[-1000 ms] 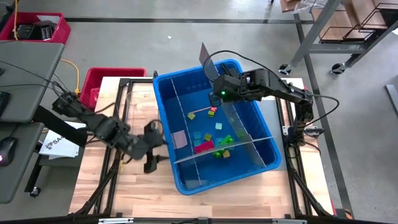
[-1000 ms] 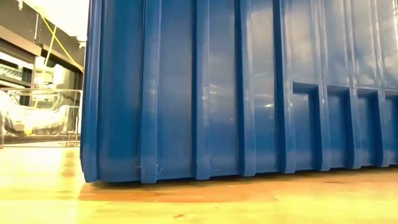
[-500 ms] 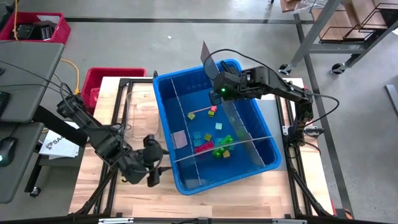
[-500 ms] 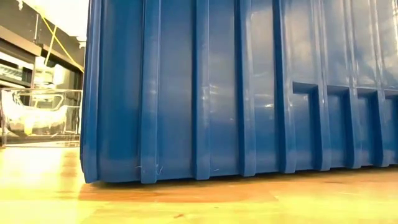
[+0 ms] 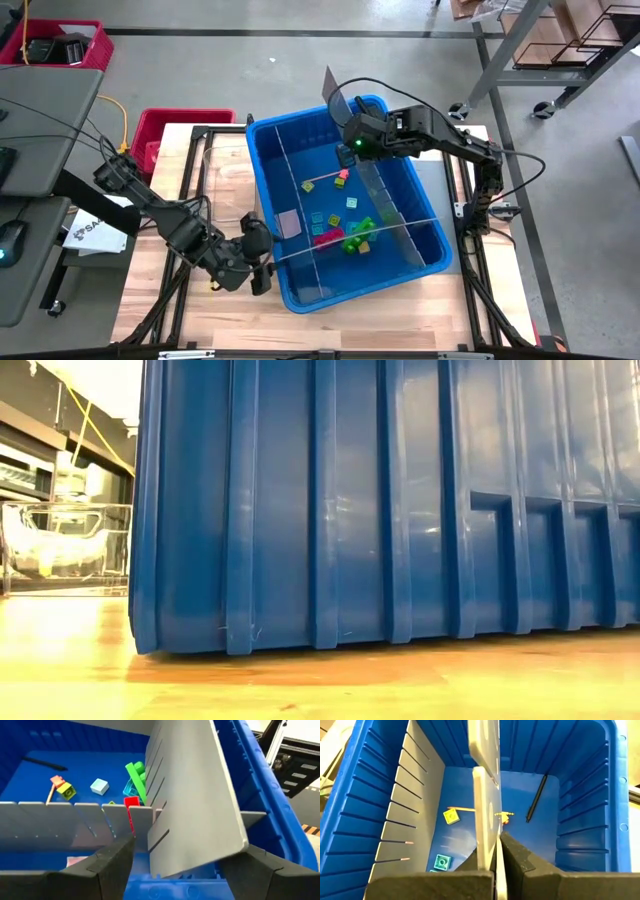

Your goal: Sort blocks

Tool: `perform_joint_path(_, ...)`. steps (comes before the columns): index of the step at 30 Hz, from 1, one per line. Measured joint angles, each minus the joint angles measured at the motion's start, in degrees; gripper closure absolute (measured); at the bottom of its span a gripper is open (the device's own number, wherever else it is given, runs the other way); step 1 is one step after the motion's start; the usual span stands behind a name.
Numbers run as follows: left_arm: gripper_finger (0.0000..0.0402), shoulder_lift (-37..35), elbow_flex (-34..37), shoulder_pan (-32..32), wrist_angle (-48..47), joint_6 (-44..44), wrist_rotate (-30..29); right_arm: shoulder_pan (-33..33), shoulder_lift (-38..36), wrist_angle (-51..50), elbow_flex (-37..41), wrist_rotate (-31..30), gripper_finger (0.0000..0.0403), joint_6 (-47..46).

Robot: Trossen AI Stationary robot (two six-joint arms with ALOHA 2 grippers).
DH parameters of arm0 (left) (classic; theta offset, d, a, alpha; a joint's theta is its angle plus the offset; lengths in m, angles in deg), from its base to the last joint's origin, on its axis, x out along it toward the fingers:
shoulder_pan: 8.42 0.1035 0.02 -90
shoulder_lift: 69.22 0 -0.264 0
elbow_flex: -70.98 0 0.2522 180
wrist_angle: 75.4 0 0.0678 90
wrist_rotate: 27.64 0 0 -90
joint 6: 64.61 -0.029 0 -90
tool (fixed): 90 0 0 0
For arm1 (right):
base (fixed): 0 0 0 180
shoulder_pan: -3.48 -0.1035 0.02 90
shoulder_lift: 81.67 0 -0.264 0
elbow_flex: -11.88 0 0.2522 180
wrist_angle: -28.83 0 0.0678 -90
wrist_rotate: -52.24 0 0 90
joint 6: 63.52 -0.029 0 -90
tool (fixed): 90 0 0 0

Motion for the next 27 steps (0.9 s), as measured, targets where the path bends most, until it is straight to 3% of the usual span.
perform_joint_path(2, 0.0154, 0.0, 0.0, 0.3, 0.8, -0.7, 0.0, 0.0, 0.0, 0.0, 0.0, 0.0, 0.0402, -1.0)
perform_joint_path(4, 0.0199, 0.0, 0.0, 0.6, 1.5, -1.7, 0.0, 0.0, 0.0, 0.0, 0.0, 0.0, 0.0402, -1.0)
perform_joint_path(8, 0.0358, -0.1, 0.0, 0.8, 5.4, -5.4, 0.4, 0.0, -0.1, 0.1, 0.0, 0.2, 0.0402, -1.2)
perform_joint_path(9, 0.0378, -0.2, 0.0, 0.9, 6.1, -6.5, 0.3, 0.0, -0.1, 0.2, 0.0, 0.6, 0.0402, -1.2)
perform_joint_path(19, 0.0398, -3.9, -6.8, 3.5, 3.7, -18.5, 1.5, 0.0, -0.7, 0.4, -0.9, 1.8, 0.0402, -1.4)
perform_joint_path(27, 0.04, -4.8, -8.9, 5.6, -2.3, -20.1, 2.1, 0.1, -2.3, 4.0, -0.9, 5.1, 0.0402, 1.6)
